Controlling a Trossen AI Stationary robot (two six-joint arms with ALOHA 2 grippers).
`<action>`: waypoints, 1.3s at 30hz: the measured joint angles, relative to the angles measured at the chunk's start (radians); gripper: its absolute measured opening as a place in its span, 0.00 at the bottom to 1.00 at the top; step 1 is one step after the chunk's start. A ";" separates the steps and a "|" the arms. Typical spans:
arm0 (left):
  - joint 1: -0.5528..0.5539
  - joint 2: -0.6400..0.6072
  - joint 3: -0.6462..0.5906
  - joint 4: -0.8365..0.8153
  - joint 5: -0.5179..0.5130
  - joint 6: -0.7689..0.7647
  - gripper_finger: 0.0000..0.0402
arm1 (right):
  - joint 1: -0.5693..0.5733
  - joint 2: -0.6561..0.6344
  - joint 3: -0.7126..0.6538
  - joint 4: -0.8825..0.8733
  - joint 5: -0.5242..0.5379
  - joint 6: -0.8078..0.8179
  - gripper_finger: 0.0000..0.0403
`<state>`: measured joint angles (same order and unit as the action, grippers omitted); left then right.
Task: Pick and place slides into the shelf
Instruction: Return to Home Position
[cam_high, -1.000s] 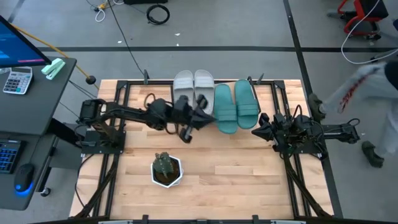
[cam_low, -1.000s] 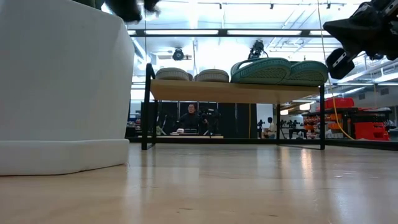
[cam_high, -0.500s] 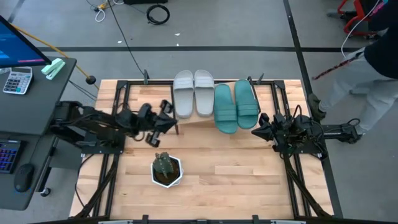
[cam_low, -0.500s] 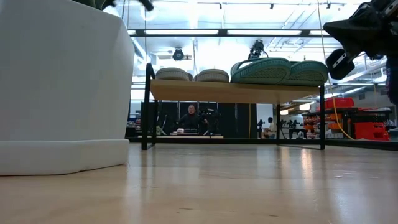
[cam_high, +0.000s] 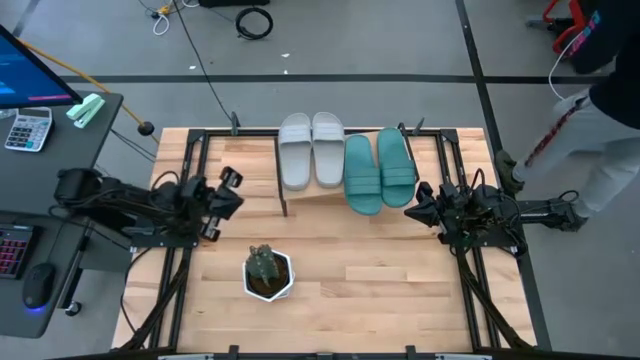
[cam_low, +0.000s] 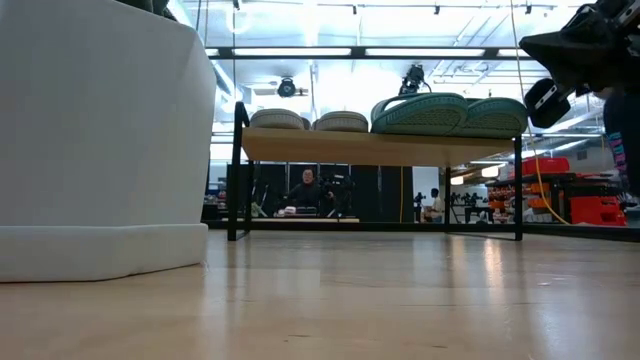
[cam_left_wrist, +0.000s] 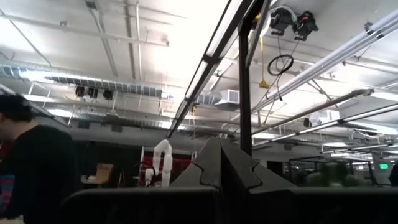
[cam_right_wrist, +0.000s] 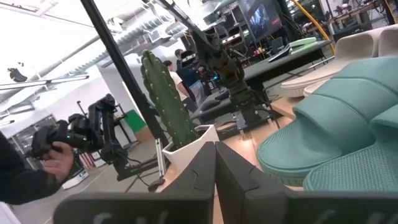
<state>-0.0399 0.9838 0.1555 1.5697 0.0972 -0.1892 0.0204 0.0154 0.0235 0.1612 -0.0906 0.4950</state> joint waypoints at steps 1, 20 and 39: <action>0.000 -0.021 -0.015 0.001 0.001 0.002 0.00 | 0.000 0.000 0.000 0.000 0.000 0.000 0.03; -0.004 -0.331 -0.147 -0.097 0.083 -0.012 0.00 | 0.000 0.000 0.000 -0.001 0.000 0.000 0.03; -0.002 -0.800 -0.148 -0.673 0.043 0.026 0.00 | 0.000 0.000 0.000 -0.001 0.000 0.000 0.03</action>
<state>-0.0422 0.1838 0.0078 0.8963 0.1404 -0.1635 0.0202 0.0154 0.0238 0.1604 -0.0904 0.4951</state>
